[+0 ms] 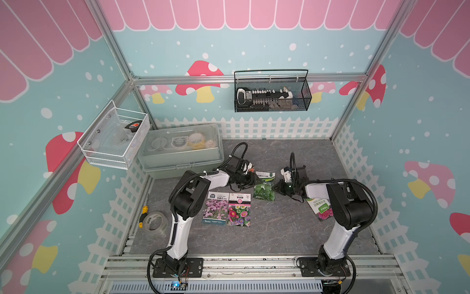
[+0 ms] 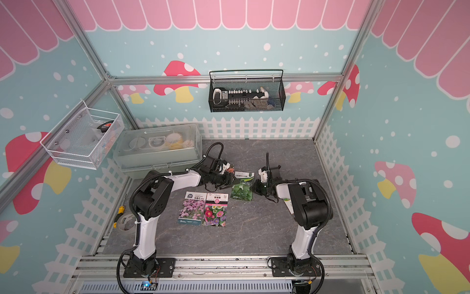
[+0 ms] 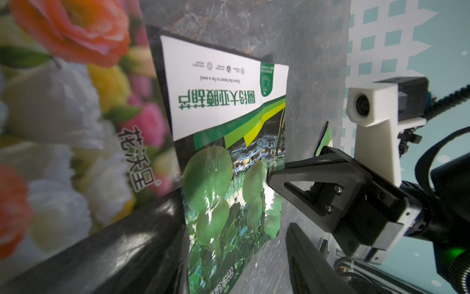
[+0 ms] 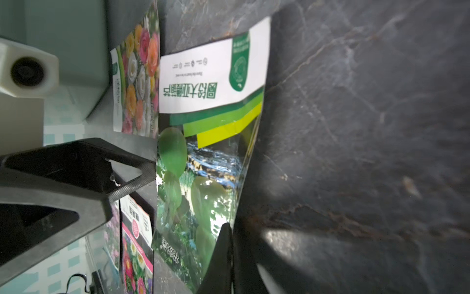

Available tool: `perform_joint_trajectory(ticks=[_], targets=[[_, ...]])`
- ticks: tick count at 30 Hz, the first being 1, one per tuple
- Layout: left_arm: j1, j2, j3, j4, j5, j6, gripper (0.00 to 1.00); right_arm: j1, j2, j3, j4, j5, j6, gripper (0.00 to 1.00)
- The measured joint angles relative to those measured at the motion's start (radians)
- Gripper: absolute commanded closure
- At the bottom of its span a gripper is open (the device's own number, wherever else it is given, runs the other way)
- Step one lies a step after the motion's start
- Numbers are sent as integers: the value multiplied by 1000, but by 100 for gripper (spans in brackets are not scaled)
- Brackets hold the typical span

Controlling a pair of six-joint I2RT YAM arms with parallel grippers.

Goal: Arrange the seed packets in a row
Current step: Pick up the seed packet from the center of the board.

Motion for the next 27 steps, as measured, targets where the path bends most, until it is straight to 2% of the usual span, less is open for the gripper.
perform_joint_trajectory(ticks=[6,11,15,27], targets=[[5,8,0,33,17,-28,77,-3,2,-3,14,-3,4,100],[5,13,0,49,25,-29,83,-6,2,-6,20,-8,7,100],[6,23,0,51,24,-34,100,-11,-1,-16,31,-14,10,100],[2,31,0,38,22,-32,100,-12,-140,-63,-57,11,10,100]])
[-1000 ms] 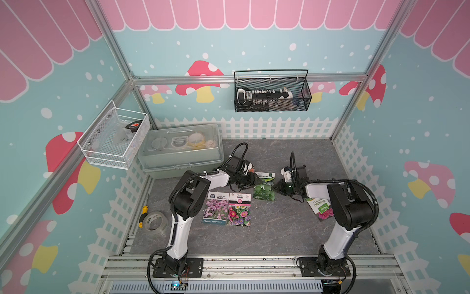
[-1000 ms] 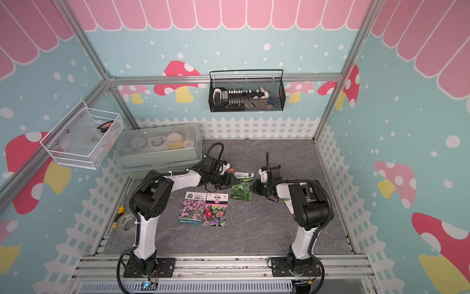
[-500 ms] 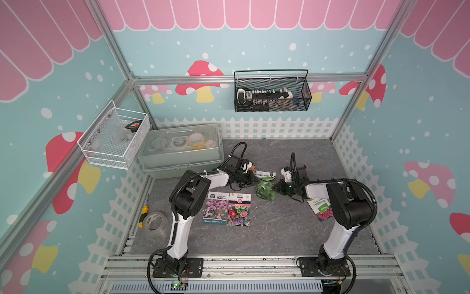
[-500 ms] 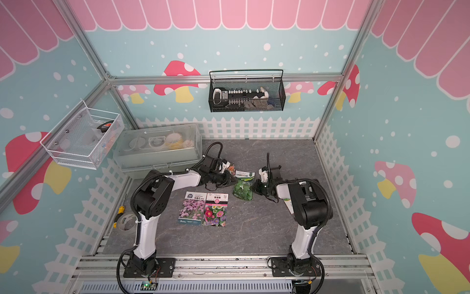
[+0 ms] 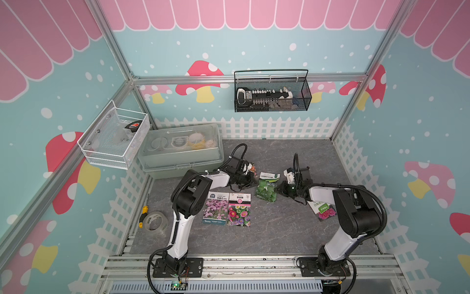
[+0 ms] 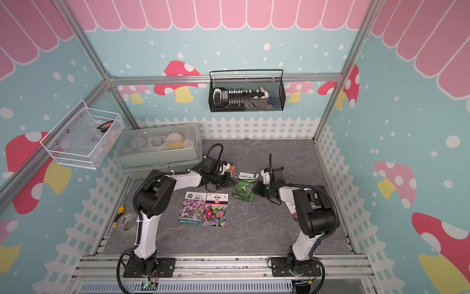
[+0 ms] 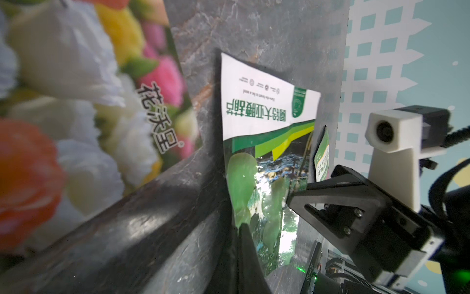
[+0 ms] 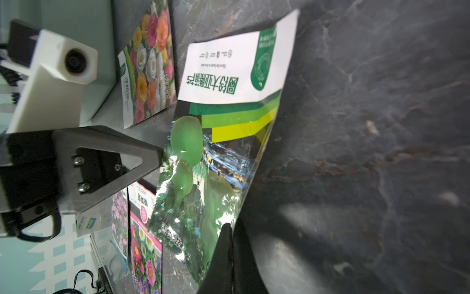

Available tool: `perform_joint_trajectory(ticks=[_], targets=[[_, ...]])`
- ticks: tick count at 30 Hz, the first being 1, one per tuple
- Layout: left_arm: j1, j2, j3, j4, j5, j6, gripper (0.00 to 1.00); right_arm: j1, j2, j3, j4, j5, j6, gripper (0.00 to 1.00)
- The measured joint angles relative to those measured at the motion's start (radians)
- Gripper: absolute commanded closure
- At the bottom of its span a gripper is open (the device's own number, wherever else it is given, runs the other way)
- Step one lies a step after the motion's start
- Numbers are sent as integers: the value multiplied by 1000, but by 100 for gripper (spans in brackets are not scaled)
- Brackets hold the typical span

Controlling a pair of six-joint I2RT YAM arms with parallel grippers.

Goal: Arrange the seed packets in a row
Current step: Pick up the seed packet from the center of the board, then place the seed packet at the center of the board.

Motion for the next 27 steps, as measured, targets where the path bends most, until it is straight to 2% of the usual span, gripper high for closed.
perform_joint_trajectory(ticks=[6,16,22,27], targets=[[-28,-55,-18,-51,-42,11,100,0,-116,-2,-59,1,-5,100],[-103,-251,-157,-103,-128,10,100,16,-249,-109,-139,10,-11,100],[-135,-325,-233,-134,-171,9,100,40,-362,-153,-199,16,-11,100],[-176,-368,-288,-160,-202,6,100,56,-401,-170,-229,20,-12,100]])
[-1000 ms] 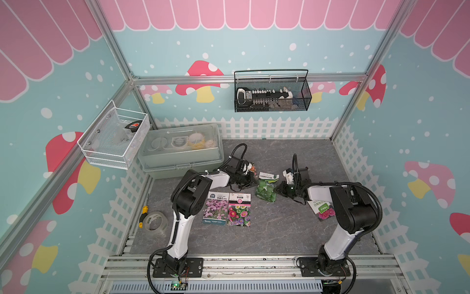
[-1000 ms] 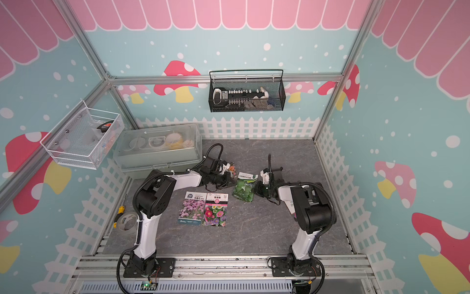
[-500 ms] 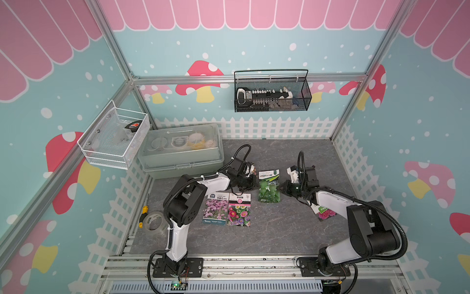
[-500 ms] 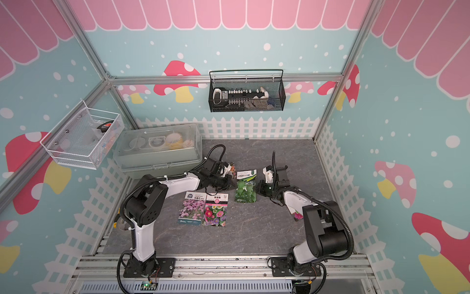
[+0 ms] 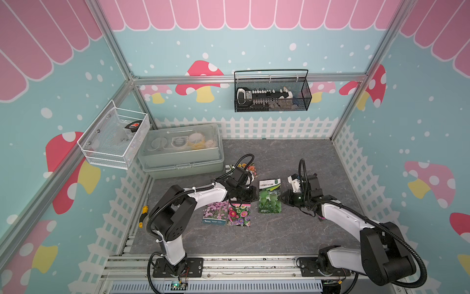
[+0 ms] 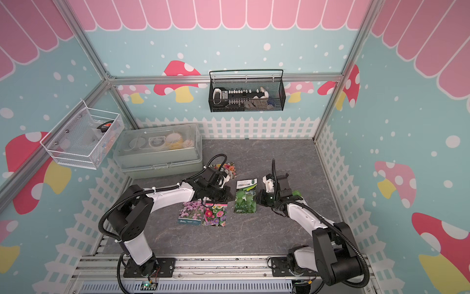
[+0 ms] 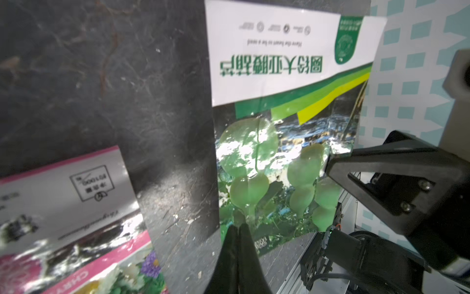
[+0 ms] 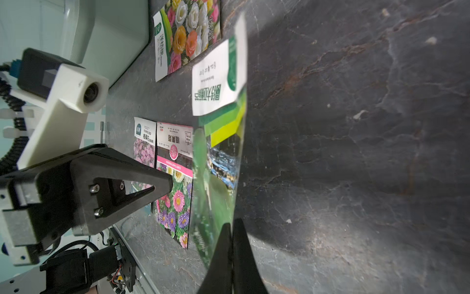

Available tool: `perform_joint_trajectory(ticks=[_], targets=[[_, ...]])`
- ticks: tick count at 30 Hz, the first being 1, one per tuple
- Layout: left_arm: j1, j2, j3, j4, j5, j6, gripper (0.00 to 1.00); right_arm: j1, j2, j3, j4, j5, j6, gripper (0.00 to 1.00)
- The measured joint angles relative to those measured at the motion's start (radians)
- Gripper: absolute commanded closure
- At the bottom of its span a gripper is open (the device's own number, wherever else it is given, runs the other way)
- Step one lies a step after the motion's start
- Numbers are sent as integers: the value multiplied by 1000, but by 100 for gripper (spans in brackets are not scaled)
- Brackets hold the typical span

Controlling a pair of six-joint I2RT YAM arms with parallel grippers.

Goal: Arrange the seed packets in a row
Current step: Place the seed packet at the center of the board.

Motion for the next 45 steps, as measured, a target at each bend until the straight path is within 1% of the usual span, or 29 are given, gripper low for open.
perform_joint_trajectory(ticks=[7,8,10,11,12,14,17,21,27,36,45], targets=[[-11,-33,-60,-18,-35,-1,100,65,0,-47,-18,28,1,100],[-11,-33,-60,-20,-41,-1,95,65,0,-50,-18,29,3,100],[-11,-33,-60,-21,-49,1,75,64,-7,-54,-18,31,8,100],[-11,-33,-60,-22,-52,-6,69,64,-17,-56,-18,32,12,100],[-11,-33,-60,-23,-55,-10,64,64,-33,-58,-19,31,16,100],[-11,-33,-60,-17,-56,-15,59,64,-74,-58,-19,28,24,100],[-11,-33,-60,6,-50,-22,58,64,-120,-58,-8,12,43,100],[-11,-33,-60,29,-44,-26,57,64,-118,-70,31,-14,74,100],[-11,-45,-60,16,-56,-23,58,64,-61,-110,75,-46,92,100],[-3,-169,-39,-58,-119,8,58,64,48,-142,166,-74,110,100],[29,-201,-39,-101,-146,20,58,71,91,-178,245,-76,130,100]])
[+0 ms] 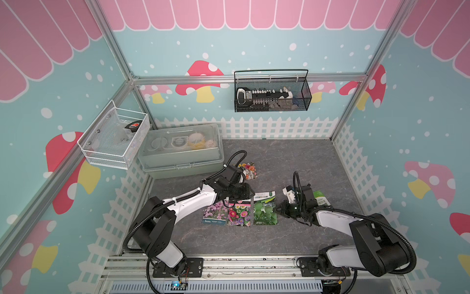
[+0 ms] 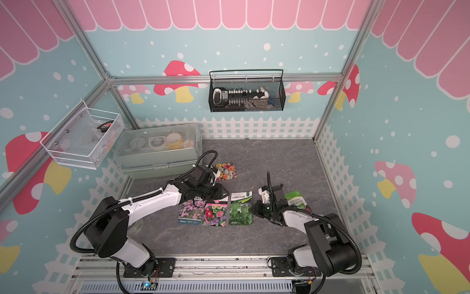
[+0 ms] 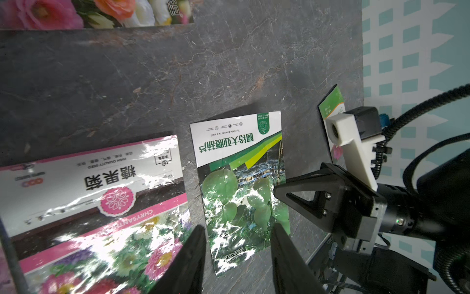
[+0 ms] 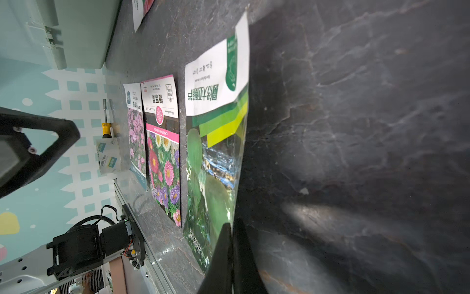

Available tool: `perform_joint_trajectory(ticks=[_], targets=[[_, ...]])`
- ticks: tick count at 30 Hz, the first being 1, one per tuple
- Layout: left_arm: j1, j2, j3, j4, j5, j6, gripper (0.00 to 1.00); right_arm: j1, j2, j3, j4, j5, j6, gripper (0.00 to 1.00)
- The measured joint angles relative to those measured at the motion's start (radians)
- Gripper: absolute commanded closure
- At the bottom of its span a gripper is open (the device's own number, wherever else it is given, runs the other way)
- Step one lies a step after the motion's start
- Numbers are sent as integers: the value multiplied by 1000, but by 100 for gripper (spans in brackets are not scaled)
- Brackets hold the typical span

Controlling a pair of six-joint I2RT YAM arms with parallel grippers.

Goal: Arrange the seed packets in a row
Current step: Place the seed packet at the center of the board.

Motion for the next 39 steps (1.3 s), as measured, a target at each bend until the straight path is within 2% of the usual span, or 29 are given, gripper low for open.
perform_joint_trajectory(ticks=[12,14,16,21,24,28,33,36,39], targets=[[7,-3,0,-9,-7,8,58,23,60,-5,38,3,7,100],[7,-3,0,-8,-7,8,58,24,62,-5,41,4,7,96],[7,-3,0,-9,-7,8,58,25,69,-5,49,6,12,88],[8,-11,-1,-9,-11,9,58,32,74,1,86,-16,33,52],[11,-18,-1,-9,-11,11,58,39,66,13,98,-23,34,38],[20,-25,-3,-10,-18,11,58,40,24,21,51,3,17,28],[41,-25,-3,-11,-26,8,57,39,-74,38,-113,94,-23,23],[64,-23,-3,-11,-35,3,54,39,-116,64,-206,139,-45,20],[99,-4,-3,-10,-50,-8,47,37,-113,124,-258,167,-70,20]])
